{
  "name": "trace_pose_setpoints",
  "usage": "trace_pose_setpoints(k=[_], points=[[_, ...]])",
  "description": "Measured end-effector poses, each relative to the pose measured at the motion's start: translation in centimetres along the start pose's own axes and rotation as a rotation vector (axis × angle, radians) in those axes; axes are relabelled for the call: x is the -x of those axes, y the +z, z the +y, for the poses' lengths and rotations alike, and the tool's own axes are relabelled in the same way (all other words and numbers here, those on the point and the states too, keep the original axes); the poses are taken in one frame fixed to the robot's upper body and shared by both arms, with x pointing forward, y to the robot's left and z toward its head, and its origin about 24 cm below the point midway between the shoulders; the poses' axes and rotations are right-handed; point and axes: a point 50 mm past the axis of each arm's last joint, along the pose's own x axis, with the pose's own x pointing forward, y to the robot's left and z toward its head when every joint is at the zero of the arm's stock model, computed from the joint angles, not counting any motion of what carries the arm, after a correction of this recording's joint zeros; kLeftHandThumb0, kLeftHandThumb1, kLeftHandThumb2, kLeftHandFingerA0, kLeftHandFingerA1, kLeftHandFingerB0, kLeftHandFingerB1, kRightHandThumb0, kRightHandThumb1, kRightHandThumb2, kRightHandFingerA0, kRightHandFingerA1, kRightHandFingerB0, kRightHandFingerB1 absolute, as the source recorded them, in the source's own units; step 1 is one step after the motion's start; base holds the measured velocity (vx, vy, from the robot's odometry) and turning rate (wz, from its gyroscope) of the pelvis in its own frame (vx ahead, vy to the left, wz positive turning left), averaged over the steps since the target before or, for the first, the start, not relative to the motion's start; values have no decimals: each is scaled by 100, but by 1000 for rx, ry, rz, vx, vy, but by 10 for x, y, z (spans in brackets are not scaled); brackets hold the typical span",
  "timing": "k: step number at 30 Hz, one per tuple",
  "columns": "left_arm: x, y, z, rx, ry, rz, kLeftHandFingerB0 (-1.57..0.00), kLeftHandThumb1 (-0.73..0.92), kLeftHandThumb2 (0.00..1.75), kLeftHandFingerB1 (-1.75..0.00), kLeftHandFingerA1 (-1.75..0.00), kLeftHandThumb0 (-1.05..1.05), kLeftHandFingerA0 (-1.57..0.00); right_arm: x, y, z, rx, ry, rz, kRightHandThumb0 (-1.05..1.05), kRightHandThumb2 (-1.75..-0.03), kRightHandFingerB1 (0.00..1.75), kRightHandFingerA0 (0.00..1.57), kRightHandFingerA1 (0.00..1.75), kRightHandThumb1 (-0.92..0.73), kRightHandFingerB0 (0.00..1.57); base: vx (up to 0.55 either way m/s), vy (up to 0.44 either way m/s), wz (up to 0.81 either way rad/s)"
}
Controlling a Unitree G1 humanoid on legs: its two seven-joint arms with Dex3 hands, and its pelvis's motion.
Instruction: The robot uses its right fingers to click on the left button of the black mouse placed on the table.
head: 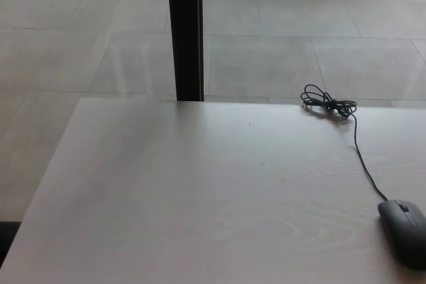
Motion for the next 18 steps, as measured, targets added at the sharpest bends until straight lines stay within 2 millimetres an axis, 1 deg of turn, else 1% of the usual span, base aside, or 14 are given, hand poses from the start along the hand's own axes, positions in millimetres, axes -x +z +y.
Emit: trace_pose_setpoints(k=[1, 3, 4, 5, 6, 7, 8, 10, 11, 12, 13, 14, 17, 18], points=[[0, 1, 3, 29, 11, -2, -33, 91, 80, -45, -64, -93, -49, 0, 1, -3, -11, -11, -6, -76, -63, 50, 72, 71, -79, 42, 0, 0, 0], [0, 3, 11, 115, 41, -9, -35, 92, 81, -46, -67, -94, -52, 0, 3, -12, -40, -46, -19, -76, -64, 50, 72, 71, -79, 41, 0, 0, 0], [0, 4, 13, 140, 49, -11, -31, 78, 117, -54, -70, -88, -52, 0, 3, -15, -48, -56, -22, -76, -63, 49, 71, 68, -78, 43, 0, 0, 0], [0, 5, 18, 192, 65, -16, -31, 78, 116, -53, -68, -87, -49, 0, 3, -21, -67, -76, -28, -75, -63, 50, 72, 68, -79, 40, 0, 0, 0], [0, 5, 21, 232, 76, -19, -33, 92, 78, -42, -64, -91, -49, 0, 3, -25, -81, -91, -31, -73, -63, 48, 69, 63, -79, 38, 0, 0, 0], [0, 5, 22, 255, 81, -21, -33, 92, 78, -42, -64, -91, -49, 1, 3, -27, -89, -99, -33, -73, -63, 48, 69, 63, -79, 38, 0, 0, 0], [0, 5, 24, 298, 89, -24, -32, 78, 117, -53, -70, -89, -51, 1, 3, -31, -106, -115, -36, -72, -64, 50, 70, 67, -79, 37, 0, 0, 0], [1, 6, 27, 359, 96, -30, -32, 79, 117, -53, -70, -90, -53, 1, 3, -37, -132, -141, -45, -73, -63, 50, 69, 68, -80, 35, 0, 0, 0], [1, 6, 28, 381, 99, -34, -34, 92, 78, -43, -66, -91, -53, 1, 4, -40, -141, -151, -51, -75, -64, 51, 69, 70, -80, 35, 0, 0, 0], [1, 7, 29, 399, 100, -37, -34, 92, 78, -43, -66, -91, -53, 1, 6, -44, -149, -164, -58, -75, -64, 51, 69, 70, -80, 35, 0, 0, 0], [1, 7, 29, 411, 99, -40, -34, 92, 78, -42, -65, -91, -53, 1, 7, -47, -154, -175, -64, -74, -64, 51, 76, 86, -80, 43, 0, 0, 0], [1, 7, 29, 421, 97, -41, -31, 80, 118, -53, -70, -92, -55, 1, 8, -50, -160, -188, -70, -74, -64, 53, 76, 84, -80, 38, 0, 0, 0], [0, 9, 27, 441, 92, -46, -33, 76, 117, -54, -70, -87, -57, 2, 10, -63, -214, -255, -79, -76, -64, 54, 78, 81, -80, 40, 0, 0, 0], [-1, 10, 26, 445, 92, -48, -35, 92, 78, -46, -67, -94, -52, 2, 11, -67, -240, -281, -82, -81, -65, 62, 75, 87, -83, 39, 0, 0, 0]])
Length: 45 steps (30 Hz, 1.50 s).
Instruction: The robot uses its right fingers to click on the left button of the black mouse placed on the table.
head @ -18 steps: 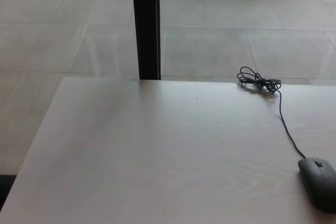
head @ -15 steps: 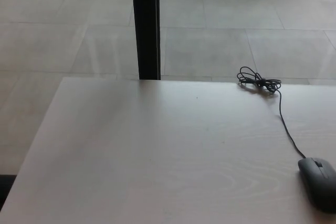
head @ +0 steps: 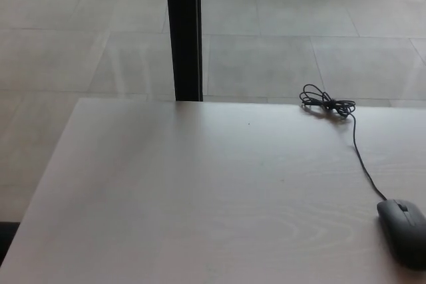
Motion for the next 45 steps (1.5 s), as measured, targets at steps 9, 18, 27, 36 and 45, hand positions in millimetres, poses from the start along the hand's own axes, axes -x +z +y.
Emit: trace_pose_setpoints(k=[9, 18, 27, 36, 45], points=[[-1, 2, -4, 24, -15, -12, -32, 78, 117, -55, -69, -87, -51, -16, 61, -35, -273, -188, -154, -79, -104, 65, 58, 70, -63, 26, 0, 0, 0], [0, 1, -1, 41, -8, -22, -39, 92, 78, -45, -66, -84, -60, -14, 151, -27, -380, -151, -405, -67, -65, 32, 42, 43, -83, 23, 0, 0, 0], [-1, 3, -6, 43, -11, -28, -37, 92, 76, -49, -66, -83, -52, 19, 225, 5, -280, -52, -682, -75, -66, 36, 61, 55, -88, 35, 0, 0, 0], [-2, 4, -8, 46, -13, -32, -38, 92, 78, -48, -69, -85, -57, 48, 258, 53, -93, 44, -853, -77, -65, 37, 118, 103, -83, 43, 0, 0, 0], [-2, 4, -8, 45, -13, -31, -36, 92, 77, -45, -67, -86, -58, 52, 250, 95, 125, 119, -872, -76, -104, 49, 65, 63, -67, 36, 0, 0, 0]])
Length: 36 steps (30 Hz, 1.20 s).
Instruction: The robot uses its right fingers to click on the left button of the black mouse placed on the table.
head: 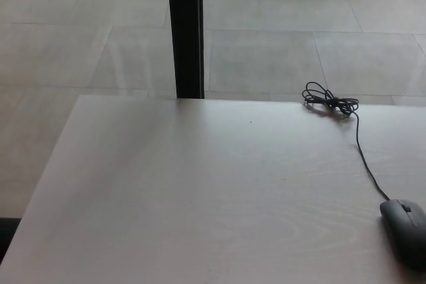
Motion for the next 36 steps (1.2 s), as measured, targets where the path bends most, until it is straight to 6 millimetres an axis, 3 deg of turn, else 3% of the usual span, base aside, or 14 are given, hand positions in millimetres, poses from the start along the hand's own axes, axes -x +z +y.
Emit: trace_pose_setpoints(k=[1, 5, 6, 7, 8, 10, 11, 12, 14, 16, 25, 26, 27, 36], points=[[0, 0, 0, 0, 0, 0, -36, 92, 79, -44, -65, -87, -56, 1, -2, 5, 24, 22, 2, -77, -66, 35, 86, 114, -85, 44, 0, 0, 0], [0, 0, 0, -1, -1, 0, -36, 92, 78, -44, -66, -87, -59, 3, -8, 21, 115, 95, 9, -79, -67, 34, 84, 77, -86, 45, 0, 0, 0], [0, 0, 0, -2, -1, 0, -37, 91, 78, -47, -66, -89, -53, 4, -10, 25, 142, 115, 10, -76, -67, 35, 94, 132, -83, 45, 0, 0, 0], [0, 0, 0, -2, 0, 0, -38, 92, 75, -49, -67, -90, -52, 4, -12, 28, 164, 130, 10, -73, -103, 51, 93, 107, -66, 38, 0, 0, 0], [0, 0, 0, -2, 0, 0, -36, 92, 76, -49, -69, -88, -51, 5, -14, 32, 188, 148, 9, -72, -106, 49, 90, 122, -67, 34, 0, 0, 0], [0, 0, 0, -2, -1, 0, -34, 77, 115, -56, -70, -83, -54, 7, -17, 39, 234, 185, 9, -62, -67, 37, 85, 160, -70, 46, 0, 0, 0], [0, 0, 0, -2, -1, 0, -33, 77, 116, -55, -69, -83, -50, 8, -18, 42, 252, 198, 8, -66, -96, 52, 102, 135, -58, 42, 0, 0, 0], [0, 0, 0, -2, -1, 0, -38, 92, 79, -44, -63, -86, -54, 9, -21, 45, 281, 217, 6, -58, -65, 36, 81, 154, -67, 45, 0, 0, 0], [0, 0, -1, -2, -2, 0, -36, 92, 80, -44, -63, -88, -51, 11, -25, 50, 331, 246, 3, -59, -90, 54, 112, 134, -51, 44, 0, 0, 0], [0, 0, -1, -2, -3, 0, -35, 92, 77, -46, -64, -87, -49, 13, -28, 54, 377, 270, -2, -47, -61, 38, 98, 144, -62, 50, 0, 0, 0], [-1, 1, -3, -2, -8, -1, -37, 92, 77, -49, -65, -87, -52, 18, -41, 62, 617, 372, -63, -42, -59, 37, 96, 128, -61, 53, 0, 0, 0], [-1, 1, -3, -4, -9, -1, -34, 77, 115, -56, -69, -83, -52, 19, -42, 63, 638, 383, -72, -43, -59, 37, 95, 127, -65, 50, 0, 0, 0], [-1, 1, -3, -4, -9, -1, -38, 92, 78, -45, -65, -87, -56, 19, -42, 64, 663, 395, -84, -43, -61, 36, 92, 127, -64, 49, 0, 0, 0], [-1, 1, -5, -4, -14, -3, -34, 92, 79, -43, -63, -87, -52, 29, -46, 77, 841, 510, -198, -57, -61, 34, 79, 125, -68, 42, 0, 0, 0]])
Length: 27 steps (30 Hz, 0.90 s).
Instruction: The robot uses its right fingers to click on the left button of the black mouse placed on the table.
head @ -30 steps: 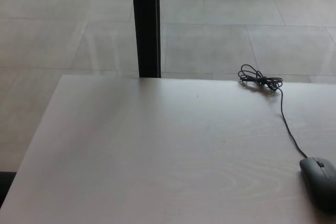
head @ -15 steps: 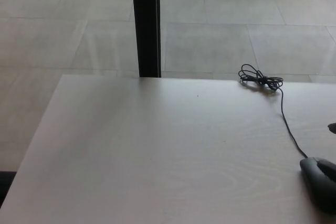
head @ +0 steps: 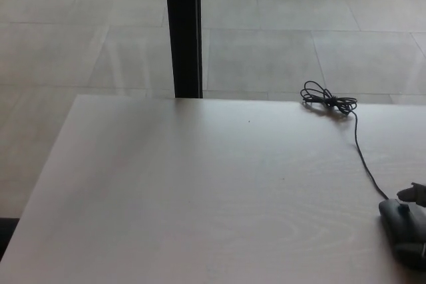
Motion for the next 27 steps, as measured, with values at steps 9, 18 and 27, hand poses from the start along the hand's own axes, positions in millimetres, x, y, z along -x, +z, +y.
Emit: trace_pose_setpoints(k=[9, 18, 27], points=[[0, 3, 1, 0, 1, -9, -37, 92, 77, -45, -62, -88, -53, 1, 10, 8, 158, 53, -99, -63, -64, 33, 69, 124, -66, 36, 0, 0, 0], [0, 8, 2, 11, -1, -24, -36, 92, 75, -46, -62, -90, -47, 0, 9, 7, 238, 61, -125, -63, -63, 34, 66, 127, -65, 41, 0, 0, 0], [-1, 8, 1, 10, -7, -24, -38, 92, 80, -45, -65, -88, -53, 1, 6, 8, 252, 54, -148, -63, -63, 37, 73, 140, -65, 50, 0, 0, 0]])
